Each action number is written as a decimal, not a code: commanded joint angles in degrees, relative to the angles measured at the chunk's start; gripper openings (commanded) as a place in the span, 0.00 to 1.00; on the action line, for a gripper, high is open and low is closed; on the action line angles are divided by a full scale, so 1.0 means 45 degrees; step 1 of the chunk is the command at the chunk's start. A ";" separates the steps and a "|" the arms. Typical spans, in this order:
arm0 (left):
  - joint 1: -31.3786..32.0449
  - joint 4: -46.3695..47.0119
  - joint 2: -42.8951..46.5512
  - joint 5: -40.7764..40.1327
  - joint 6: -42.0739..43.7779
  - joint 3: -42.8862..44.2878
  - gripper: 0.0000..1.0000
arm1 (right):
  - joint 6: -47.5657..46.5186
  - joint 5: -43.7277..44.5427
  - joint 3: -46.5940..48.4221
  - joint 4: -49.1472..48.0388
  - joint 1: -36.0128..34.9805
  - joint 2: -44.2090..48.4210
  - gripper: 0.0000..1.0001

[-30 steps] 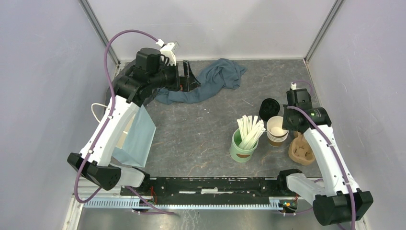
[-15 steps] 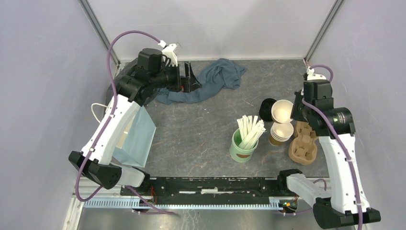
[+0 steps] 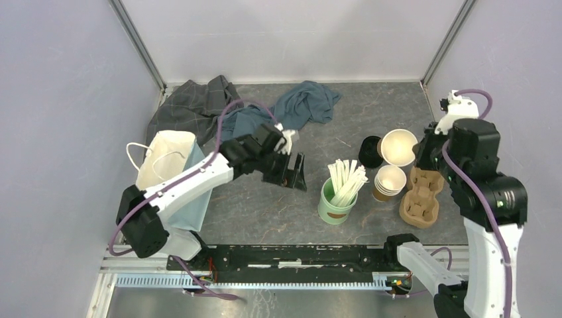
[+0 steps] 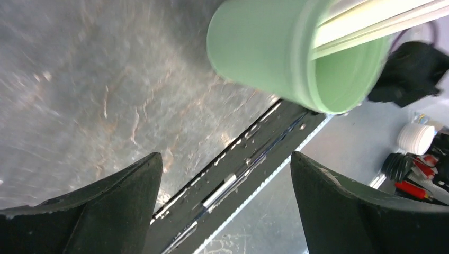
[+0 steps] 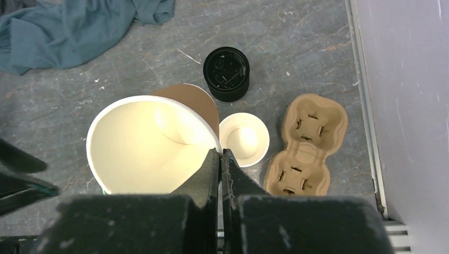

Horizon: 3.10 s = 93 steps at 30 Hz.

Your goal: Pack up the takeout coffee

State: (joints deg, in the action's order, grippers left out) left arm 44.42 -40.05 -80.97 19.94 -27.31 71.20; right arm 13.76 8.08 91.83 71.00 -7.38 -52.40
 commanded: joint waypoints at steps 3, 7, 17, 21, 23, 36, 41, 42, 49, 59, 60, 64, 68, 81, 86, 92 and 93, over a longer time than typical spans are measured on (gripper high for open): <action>0.0641 0.3478 -0.0539 -0.0403 -0.3471 -0.2505 0.93 | -0.0455 -0.1079 0.0683 0.0141 0.0056 0.0682 0.00; 0.0674 0.3863 -0.1853 -0.0963 -0.3820 -0.2319 0.88 | -0.0570 -0.1771 0.1004 0.0120 0.0048 0.0947 0.00; 0.0846 0.5383 -0.4611 -0.0699 -0.4902 -0.1552 0.86 | -0.0247 -0.3136 0.0862 0.0076 0.0054 0.1576 0.00; 0.1378 0.5888 -0.5145 -0.0549 -0.5403 -0.1167 0.86 | -0.0304 -0.3161 0.0552 0.0080 0.0044 0.1801 0.00; 0.1805 0.5906 -0.5365 -0.0625 -0.5477 -0.0853 0.86 | -0.0303 -0.3282 0.0502 -0.0038 0.0049 0.1785 0.00; 0.1913 0.3887 -0.3480 -0.1704 -0.4214 -0.1340 0.87 | -0.0649 -0.5734 -0.0740 -0.2422 0.0056 0.0470 0.00; 0.0356 0.1892 -0.0898 -0.2715 -0.2763 -0.1491 0.89 | -0.0583 -0.6926 -0.0915 -0.3950 0.0042 -0.0703 0.00; 0.0042 0.1518 -0.0377 -0.2965 -0.2498 -0.1455 0.90 | -0.0498 -0.7113 -0.0932 -0.4384 0.0039 -0.0951 0.00; -0.0712 0.0329 0.2803 -0.5238 -0.0816 -0.0529 0.93 | -0.0040 -0.4654 -0.0632 -0.5574 -0.3753 -0.4407 0.00; -0.0712 0.1143 0.5408 -0.8635 0.2743 0.0254 0.96 | -0.0689 -0.1895 -0.0820 -0.5543 -0.6095 -0.8802 0.00; -0.0712 0.1176 0.5446 -0.8632 0.2938 0.0296 0.96 | -0.0671 -0.1883 -0.0836 -0.5631 -0.6201 -0.9080 0.00; -0.0712 0.1578 0.5479 -0.8395 0.3196 0.0175 0.96 | -0.0359 -0.1547 -0.0679 -0.5680 -0.6401 -1.0047 0.00; -0.0712 0.2090 0.5193 -0.7883 0.2927 0.0123 0.97 | -0.0323 -0.1371 -0.1159 -0.5978 -0.6436 -1.0387 0.00; -0.0712 0.2325 0.3913 -0.7425 0.4130 0.0785 0.99 | -0.0373 -0.1269 -0.2856 -0.6981 -0.6439 -1.0379 0.00; -0.0712 0.2264 0.3730 -0.7560 0.4168 0.0995 0.99 | -0.0376 -0.1247 -0.2693 -0.6883 -0.6441 -1.0211 0.08; -0.0712 0.2107 0.3696 -0.7494 0.3981 0.1057 0.99 | -0.0415 -0.0995 -0.1419 -0.5990 -0.6395 -0.9590 0.40; -0.0712 0.2029 0.3713 -0.7486 0.3953 0.1098 0.99 | -0.0476 -0.0945 -0.1208 -0.5819 -0.6369 -0.9437 0.45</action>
State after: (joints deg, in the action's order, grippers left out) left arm 41.08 -32.45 -64.38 -14.48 -12.25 73.52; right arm 11.70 2.09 80.84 43.48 -36.29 -99.42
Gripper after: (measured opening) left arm 0.987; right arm 0.377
